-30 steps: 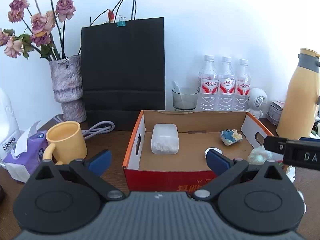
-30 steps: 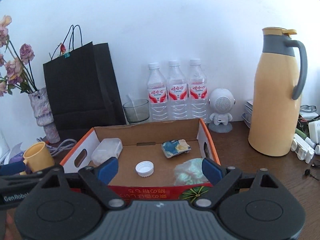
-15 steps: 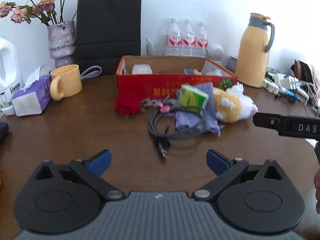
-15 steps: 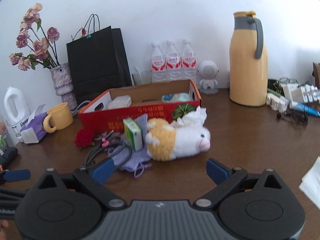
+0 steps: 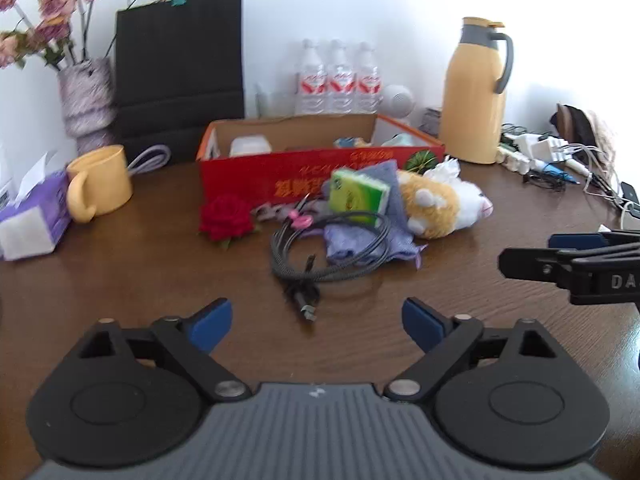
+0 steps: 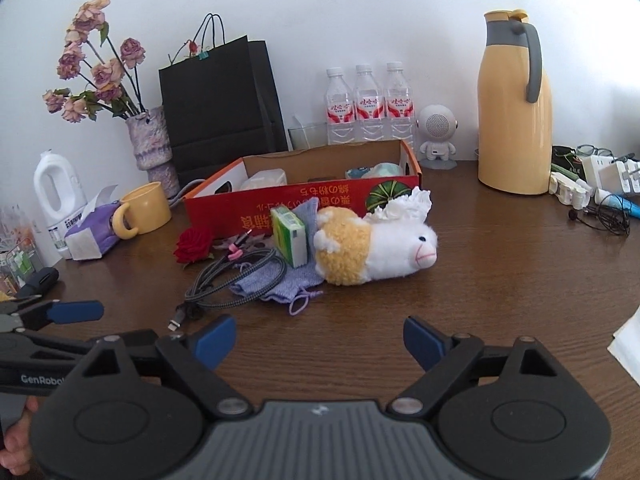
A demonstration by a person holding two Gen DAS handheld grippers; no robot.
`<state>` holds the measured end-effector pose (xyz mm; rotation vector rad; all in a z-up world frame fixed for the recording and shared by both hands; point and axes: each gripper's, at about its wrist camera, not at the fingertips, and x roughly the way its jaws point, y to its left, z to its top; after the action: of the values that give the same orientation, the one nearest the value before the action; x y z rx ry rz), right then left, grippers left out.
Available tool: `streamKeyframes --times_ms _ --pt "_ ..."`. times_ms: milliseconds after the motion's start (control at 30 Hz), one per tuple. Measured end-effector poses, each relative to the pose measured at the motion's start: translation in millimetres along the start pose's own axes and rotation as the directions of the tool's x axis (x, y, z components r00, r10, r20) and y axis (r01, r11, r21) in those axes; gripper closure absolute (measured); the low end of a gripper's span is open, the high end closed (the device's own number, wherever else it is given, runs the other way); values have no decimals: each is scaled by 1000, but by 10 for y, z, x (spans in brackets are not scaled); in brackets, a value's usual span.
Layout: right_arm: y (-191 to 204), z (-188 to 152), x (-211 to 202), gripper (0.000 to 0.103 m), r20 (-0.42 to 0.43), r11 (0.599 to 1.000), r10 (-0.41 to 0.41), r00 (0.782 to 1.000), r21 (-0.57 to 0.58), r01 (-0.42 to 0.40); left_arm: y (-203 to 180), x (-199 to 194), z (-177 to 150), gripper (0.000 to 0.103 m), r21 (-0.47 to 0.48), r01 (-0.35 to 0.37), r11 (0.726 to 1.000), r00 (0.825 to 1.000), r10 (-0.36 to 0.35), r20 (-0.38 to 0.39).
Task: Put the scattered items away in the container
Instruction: 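Move both grippers back toward the remaining items on the desk, then grasp the black braided cable with the left gripper while the right grasps the green box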
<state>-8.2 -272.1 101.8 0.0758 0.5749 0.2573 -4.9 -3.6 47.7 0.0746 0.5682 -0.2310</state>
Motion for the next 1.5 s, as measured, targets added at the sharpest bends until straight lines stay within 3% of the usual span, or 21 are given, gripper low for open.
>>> streamKeyframes --times_ms 167,333,400,500,600,733,800,867,900,1100,1200,1300,1333,1500 --pt "-80 181 141 16 12 1000 -12 1000 18 12 -204 446 215 43 147 88 985 996 -83 -38" --pt "-112 192 173 16 12 1000 -3 1000 -5 3 -248 770 216 46 289 119 950 990 -93 -103" --pt "-125 195 221 16 4 1000 -1 1000 -3 1 -228 866 209 75 302 150 942 983 -110 -144" --pt "-90 256 317 16 2 1000 20 1000 -12 -20 -177 867 202 86 310 183 933 978 -139 -157" --pt "22 361 434 18 5 997 60 998 -48 -60 -86 724 264 96 267 159 950 985 -134 -111" --pt "246 534 666 21 8 985 130 991 -118 -128 257 433 470 95 85 148 985 989 -148 0" --pt "344 634 856 29 -4 978 154 988 -144 -153 449 331 559 97 4 143 990 988 -143 50" --pt "420 720 1068 48 -23 973 163 986 -160 -164 578 270 614 97 -42 114 993 991 -111 77" --pt "447 750 1166 51 -29 972 160 987 -171 -163 635 240 635 97 -63 106 992 991 -100 90" --pt "510 808 1492 55 -45 967 82 996 -238 -90 772 151 634 97 -110 103 989 990 -91 106" --pt "486 798 1603 57 -78 967 84 993 -234 -100 813 164 601 97 -129 97 987 992 -85 99" --pt "460 733 1723 74 -122 970 82 989 -218 -107 837 143 584 97 -145 92 985 992 -77 104" --pt "459 708 1740 87 -131 971 83 988 -214 -110 849 132 586 97 -153 95 984 991 -79 106" --pt "542 719 1501 88 -95 967 110 989 -219 -128 796 -23 634 97 -160 82 984 989 -61 133"
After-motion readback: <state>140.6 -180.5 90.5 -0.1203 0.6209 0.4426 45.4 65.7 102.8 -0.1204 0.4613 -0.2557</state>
